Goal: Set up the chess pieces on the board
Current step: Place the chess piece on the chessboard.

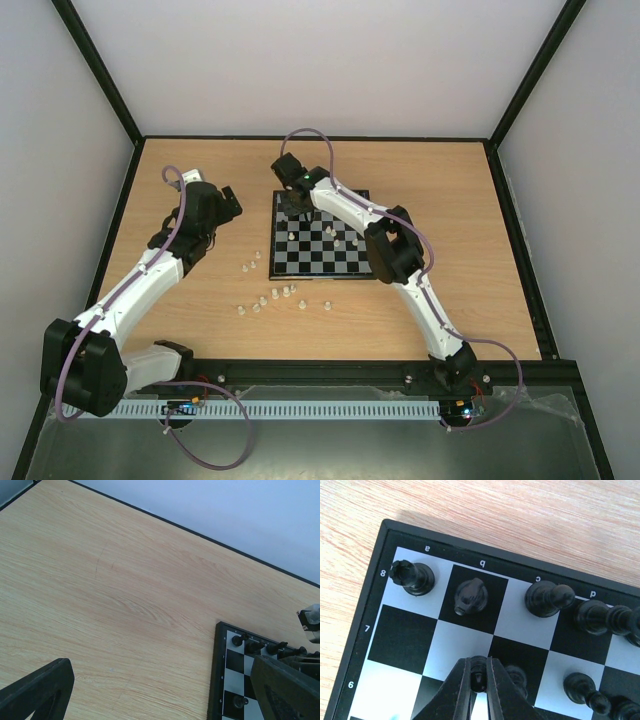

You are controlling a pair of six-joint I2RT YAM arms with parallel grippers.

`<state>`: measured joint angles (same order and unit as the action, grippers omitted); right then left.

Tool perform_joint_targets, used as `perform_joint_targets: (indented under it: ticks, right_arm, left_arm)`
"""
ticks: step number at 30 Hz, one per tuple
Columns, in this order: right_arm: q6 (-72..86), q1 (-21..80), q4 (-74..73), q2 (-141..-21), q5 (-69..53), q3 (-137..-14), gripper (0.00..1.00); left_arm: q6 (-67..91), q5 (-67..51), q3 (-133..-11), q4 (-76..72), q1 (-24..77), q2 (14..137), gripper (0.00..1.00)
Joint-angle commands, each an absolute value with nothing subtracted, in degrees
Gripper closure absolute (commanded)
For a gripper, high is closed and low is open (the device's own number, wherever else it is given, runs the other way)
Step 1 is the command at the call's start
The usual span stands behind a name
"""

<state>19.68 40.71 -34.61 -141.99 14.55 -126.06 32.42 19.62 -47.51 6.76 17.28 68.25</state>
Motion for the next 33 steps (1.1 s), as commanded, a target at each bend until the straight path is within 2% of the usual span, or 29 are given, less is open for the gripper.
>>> perform_joint_targets:
  ticks: [1,20,28,33]
  right_arm:
    - [19.3,40.6,-36.1,-143.4,13.8,-128.4,0.92]
    - [19.1,40.8,-35.6,-144.1,11.8,-129.4,0.91]
    - [18.6,41.1,-35.7,-142.8,12.5,-129.4,0.72]
    - [17.6,42.8,-36.3,-140.5,14.2,-128.9,0.69]
  left_arm:
    - [32.7,20.7,-47.0,5.3,17.0,68.6,0.0]
    - [33.0,20.8,-46.6,4.9,17.0,68.8,0.01]
    - [33.0,21.1,-46.4,5.1,16.7,68.3,0.01]
    - [33.2,21.5,-46.3,5.8,16.6,65.9,0.01]
